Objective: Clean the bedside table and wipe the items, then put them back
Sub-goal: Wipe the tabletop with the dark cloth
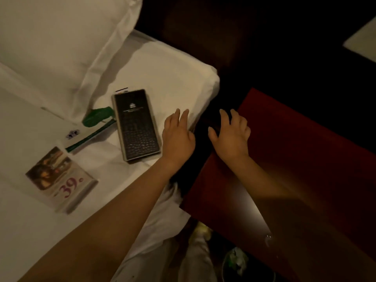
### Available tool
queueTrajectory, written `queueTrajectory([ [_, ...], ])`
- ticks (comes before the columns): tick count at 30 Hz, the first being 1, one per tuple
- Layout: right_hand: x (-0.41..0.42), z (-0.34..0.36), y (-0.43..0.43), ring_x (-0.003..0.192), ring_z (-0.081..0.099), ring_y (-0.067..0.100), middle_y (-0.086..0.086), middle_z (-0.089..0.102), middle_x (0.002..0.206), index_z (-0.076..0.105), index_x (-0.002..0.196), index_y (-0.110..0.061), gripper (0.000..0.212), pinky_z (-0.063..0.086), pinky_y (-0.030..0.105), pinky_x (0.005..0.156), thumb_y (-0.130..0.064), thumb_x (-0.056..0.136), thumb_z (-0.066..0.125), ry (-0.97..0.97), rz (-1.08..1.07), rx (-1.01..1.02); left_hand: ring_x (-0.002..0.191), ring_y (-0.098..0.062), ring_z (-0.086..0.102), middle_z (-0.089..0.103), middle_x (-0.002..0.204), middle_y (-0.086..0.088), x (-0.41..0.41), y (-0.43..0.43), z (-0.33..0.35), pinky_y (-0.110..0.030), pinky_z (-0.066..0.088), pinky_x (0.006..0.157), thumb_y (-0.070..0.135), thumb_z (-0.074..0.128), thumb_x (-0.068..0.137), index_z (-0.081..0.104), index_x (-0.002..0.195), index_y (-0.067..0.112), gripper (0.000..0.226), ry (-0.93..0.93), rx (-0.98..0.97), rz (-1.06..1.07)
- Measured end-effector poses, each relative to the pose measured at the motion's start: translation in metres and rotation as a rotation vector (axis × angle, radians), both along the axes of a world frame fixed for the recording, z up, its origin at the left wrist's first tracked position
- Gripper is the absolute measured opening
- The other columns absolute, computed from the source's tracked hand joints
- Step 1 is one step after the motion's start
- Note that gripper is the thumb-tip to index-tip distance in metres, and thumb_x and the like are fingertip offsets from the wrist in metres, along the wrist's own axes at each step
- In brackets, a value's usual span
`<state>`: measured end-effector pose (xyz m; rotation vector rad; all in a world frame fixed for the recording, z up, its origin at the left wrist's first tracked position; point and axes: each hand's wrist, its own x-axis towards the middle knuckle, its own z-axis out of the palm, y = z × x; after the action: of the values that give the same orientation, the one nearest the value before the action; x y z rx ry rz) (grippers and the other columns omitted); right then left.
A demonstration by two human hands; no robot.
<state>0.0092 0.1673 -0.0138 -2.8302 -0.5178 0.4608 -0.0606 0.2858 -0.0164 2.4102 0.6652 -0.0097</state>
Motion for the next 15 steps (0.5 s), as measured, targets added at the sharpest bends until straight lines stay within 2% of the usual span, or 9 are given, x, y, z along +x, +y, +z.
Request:
queueTrajectory([
  [15, -0.011, -0.025, -0.182, 0.139, 0.021, 0.034, 0.016, 0.024, 0.153, 0.026, 0.145, -0.016, 0.06, 0.02, 0.051, 0.113, -0.041, 0.093, 0.043, 0.019, -0.373, 0.022, 0.144, -0.027, 0.017, 0.025, 0.156, -0.011, 0.042, -0.166, -0.021, -0.034, 0.02, 0.116, 0.011, 0.047, 0.091, 0.028, 0.147, 0.014, 0.059, 0.043, 0.011, -0.407],
])
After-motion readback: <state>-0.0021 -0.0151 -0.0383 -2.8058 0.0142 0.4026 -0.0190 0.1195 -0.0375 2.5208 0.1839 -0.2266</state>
